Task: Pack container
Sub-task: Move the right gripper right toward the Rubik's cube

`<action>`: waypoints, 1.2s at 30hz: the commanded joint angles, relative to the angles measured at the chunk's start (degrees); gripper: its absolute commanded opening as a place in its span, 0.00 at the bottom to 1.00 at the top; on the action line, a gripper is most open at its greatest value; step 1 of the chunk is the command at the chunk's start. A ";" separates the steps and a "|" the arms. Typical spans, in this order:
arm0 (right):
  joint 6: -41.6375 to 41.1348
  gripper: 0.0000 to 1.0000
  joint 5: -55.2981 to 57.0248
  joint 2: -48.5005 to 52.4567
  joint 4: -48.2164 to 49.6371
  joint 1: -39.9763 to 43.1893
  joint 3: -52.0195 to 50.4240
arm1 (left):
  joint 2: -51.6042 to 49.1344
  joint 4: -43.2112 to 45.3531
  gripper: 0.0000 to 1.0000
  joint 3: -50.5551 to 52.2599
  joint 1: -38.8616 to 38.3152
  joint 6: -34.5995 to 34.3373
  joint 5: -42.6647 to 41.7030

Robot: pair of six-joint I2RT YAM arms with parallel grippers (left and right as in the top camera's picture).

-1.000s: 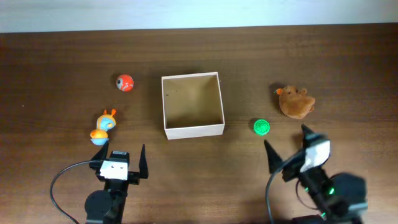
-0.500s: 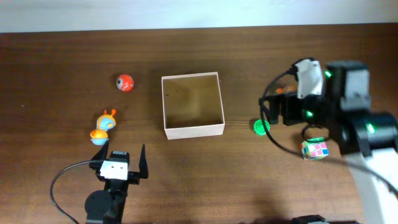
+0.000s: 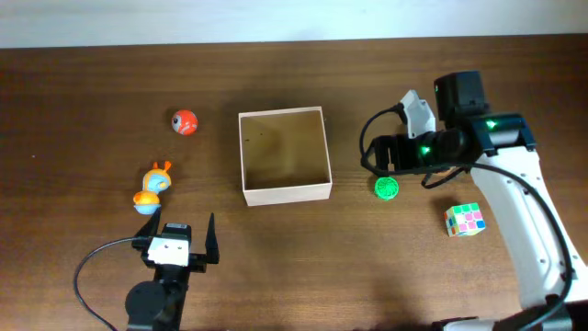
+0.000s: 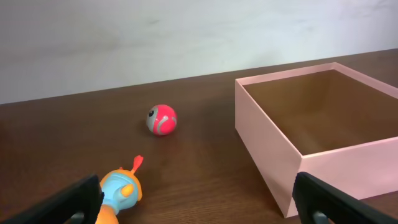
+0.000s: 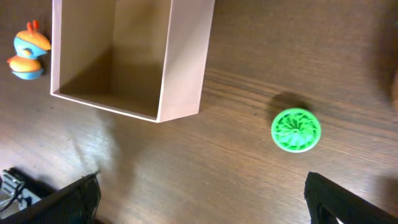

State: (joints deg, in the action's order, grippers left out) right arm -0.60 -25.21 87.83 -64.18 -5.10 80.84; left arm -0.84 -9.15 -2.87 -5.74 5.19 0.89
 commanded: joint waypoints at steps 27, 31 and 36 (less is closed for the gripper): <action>-54.97 0.99 38.99 -20.44 -20.11 1.01 -3.26 | 0.55 0.15 0.99 0.33 0.28 1.11 0.00; -53.77 0.99 39.04 -27.52 -21.49 1.01 -4.70 | 0.55 0.13 0.99 0.33 0.28 1.11 0.00; -51.12 0.99 39.50 -31.28 -23.41 1.01 -5.05 | 0.55 0.13 0.99 0.33 0.28 1.11 0.00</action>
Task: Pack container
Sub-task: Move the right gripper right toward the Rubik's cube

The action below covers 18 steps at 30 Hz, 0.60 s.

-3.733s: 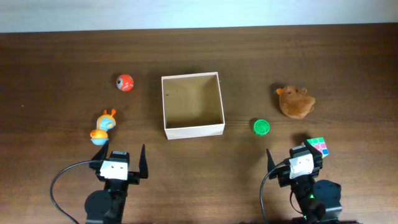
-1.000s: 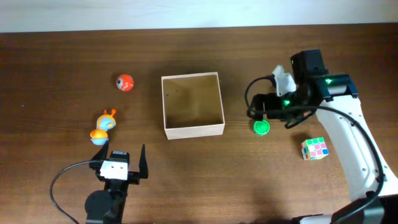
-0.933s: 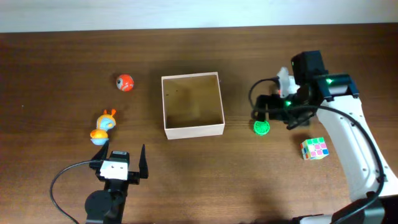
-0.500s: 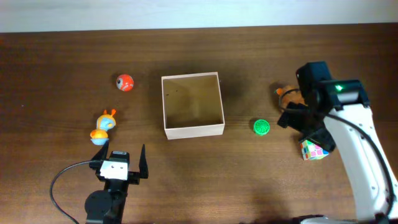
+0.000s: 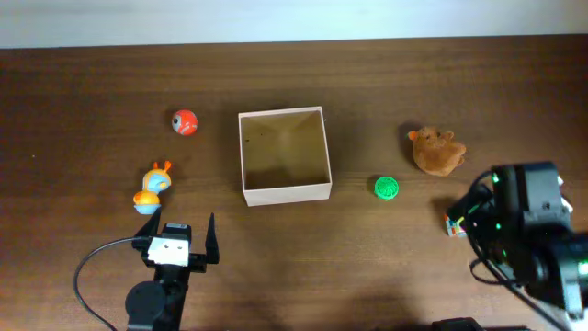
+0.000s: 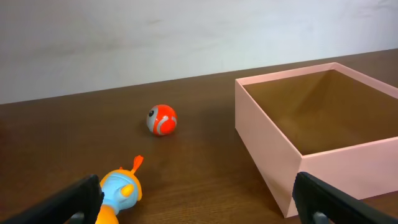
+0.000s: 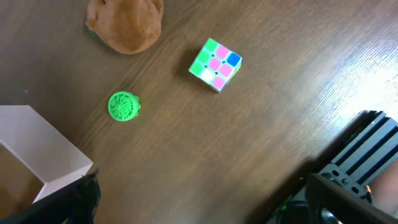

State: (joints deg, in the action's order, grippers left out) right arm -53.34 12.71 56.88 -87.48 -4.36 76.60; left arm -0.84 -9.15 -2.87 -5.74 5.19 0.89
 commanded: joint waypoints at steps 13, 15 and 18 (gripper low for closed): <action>-1.27 0.99 7.21 10.73 4.52 2.89 -1.07 | 0.55 0.13 0.99 0.33 0.28 1.11 0.00; -1.60 0.99 5.88 14.10 7.17 4.83 -1.07 | 0.55 0.15 0.99 0.33 0.28 1.11 0.00; -1.57 0.98 4.13 19.71 10.49 8.37 -1.07 | 0.55 0.13 0.99 0.33 0.28 1.11 0.00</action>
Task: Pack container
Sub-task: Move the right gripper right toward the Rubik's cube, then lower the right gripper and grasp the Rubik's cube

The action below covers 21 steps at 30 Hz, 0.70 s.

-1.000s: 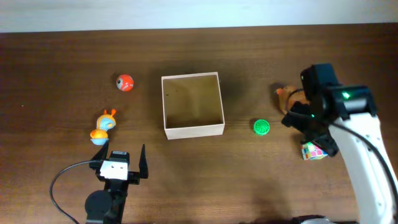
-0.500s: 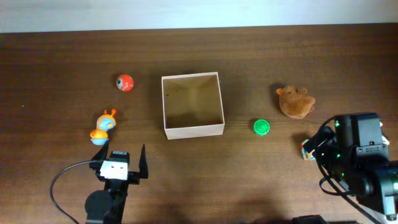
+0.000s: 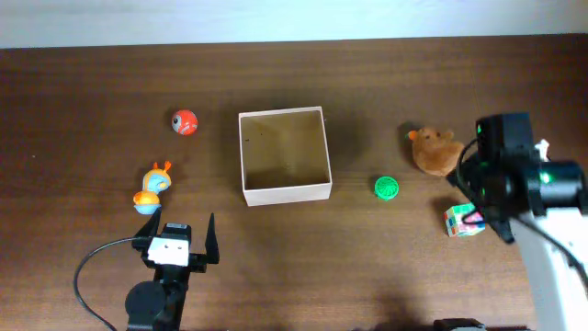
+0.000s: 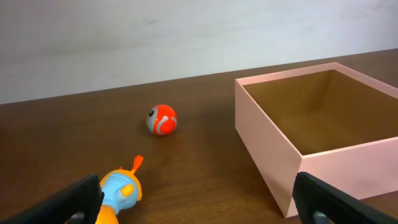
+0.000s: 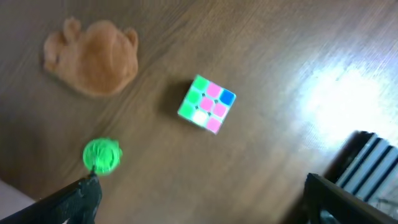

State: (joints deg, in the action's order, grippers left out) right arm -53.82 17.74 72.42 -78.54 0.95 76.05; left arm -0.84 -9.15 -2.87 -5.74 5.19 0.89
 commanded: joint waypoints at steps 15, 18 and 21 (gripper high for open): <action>-1.11 1.00 -14.16 20.04 7.52 17.68 -0.57 | 0.55 0.13 0.99 0.33 0.28 1.11 0.00; -1.14 1.00 -15.78 20.24 9.49 19.26 -1.33 | 0.55 0.13 0.99 0.33 0.28 1.11 0.00; -1.14 1.00 -16.50 20.24 12.13 20.31 -3.50 | 0.55 0.15 0.99 0.33 0.28 1.11 0.00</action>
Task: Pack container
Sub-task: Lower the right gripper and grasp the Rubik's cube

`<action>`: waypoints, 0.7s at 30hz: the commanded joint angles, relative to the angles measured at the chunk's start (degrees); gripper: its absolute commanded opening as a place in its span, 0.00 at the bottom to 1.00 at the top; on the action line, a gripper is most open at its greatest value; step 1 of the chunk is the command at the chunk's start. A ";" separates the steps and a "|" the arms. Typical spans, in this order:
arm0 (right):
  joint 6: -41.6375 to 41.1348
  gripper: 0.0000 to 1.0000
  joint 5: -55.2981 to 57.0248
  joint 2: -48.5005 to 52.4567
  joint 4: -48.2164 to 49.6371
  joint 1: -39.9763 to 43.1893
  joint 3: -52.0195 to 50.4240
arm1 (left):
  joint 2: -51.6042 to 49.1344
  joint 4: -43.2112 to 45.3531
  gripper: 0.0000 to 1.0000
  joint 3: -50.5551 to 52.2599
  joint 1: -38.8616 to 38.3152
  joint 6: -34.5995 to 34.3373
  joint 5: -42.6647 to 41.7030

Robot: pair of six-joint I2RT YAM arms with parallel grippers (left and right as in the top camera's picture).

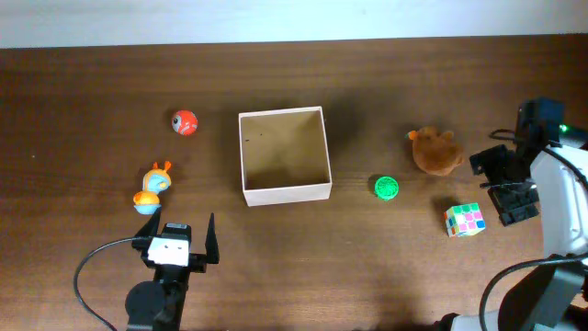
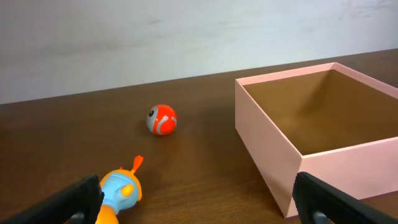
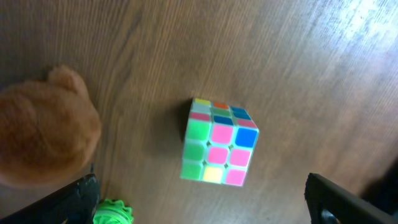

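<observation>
The pink open box (image 1: pixel 284 190) stands mid-table and holds nothing; the left wrist view shows it too (image 2: pixel 323 158). My right gripper (image 1: pixel 511 186) hangs open at the table's right side, just right of the colourful puzzle cube (image 1: pixel 465 220), which lies between its spread fingers in the right wrist view (image 3: pixel 219 142). A brown plush toy (image 1: pixel 435 151) and a green ridged disc (image 1: pixel 387 188) lie left of it. My left gripper (image 1: pixel 176 241) rests open at the front left, near the blue-and-orange toy bird (image 1: pixel 152 188). A red ball (image 1: pixel 184 121) lies further back.
The white wall runs along the table's far edge. A black cable (image 1: pixel 92 276) loops from the left arm at the front. The right arm's white link (image 1: pixel 568 211) stands by the table's right edge.
My right gripper has moved right and a little forward, from beside the plush toy to just right of the cube, and the cube fills more of its wrist view. The left arm stayed still.
My right gripper first hung open near the box's right side above the green disc. Then it was far at the front right, then near the plush toy, and now beside the cube. All objects lie where they were. The left gripper never moved.
</observation>
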State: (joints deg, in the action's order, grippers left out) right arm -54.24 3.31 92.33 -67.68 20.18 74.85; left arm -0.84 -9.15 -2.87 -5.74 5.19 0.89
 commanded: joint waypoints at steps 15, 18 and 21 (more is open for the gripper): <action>-0.72 0.95 -7.15 0.33 12.96 1.55 -17.05 | 0.55 0.15 0.99 0.33 0.28 1.11 0.00; -0.72 0.96 -7.19 0.33 15.76 1.55 -18.43 | 0.55 0.15 0.99 0.33 0.28 1.11 0.00; -0.70 0.95 -7.17 0.42 19.12 1.55 -20.33 | 0.55 0.13 0.99 0.33 0.28 1.11 0.00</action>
State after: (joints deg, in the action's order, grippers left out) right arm -54.28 -3.38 92.38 -49.82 21.34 56.49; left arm -0.84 -9.15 -2.87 -5.74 5.21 0.89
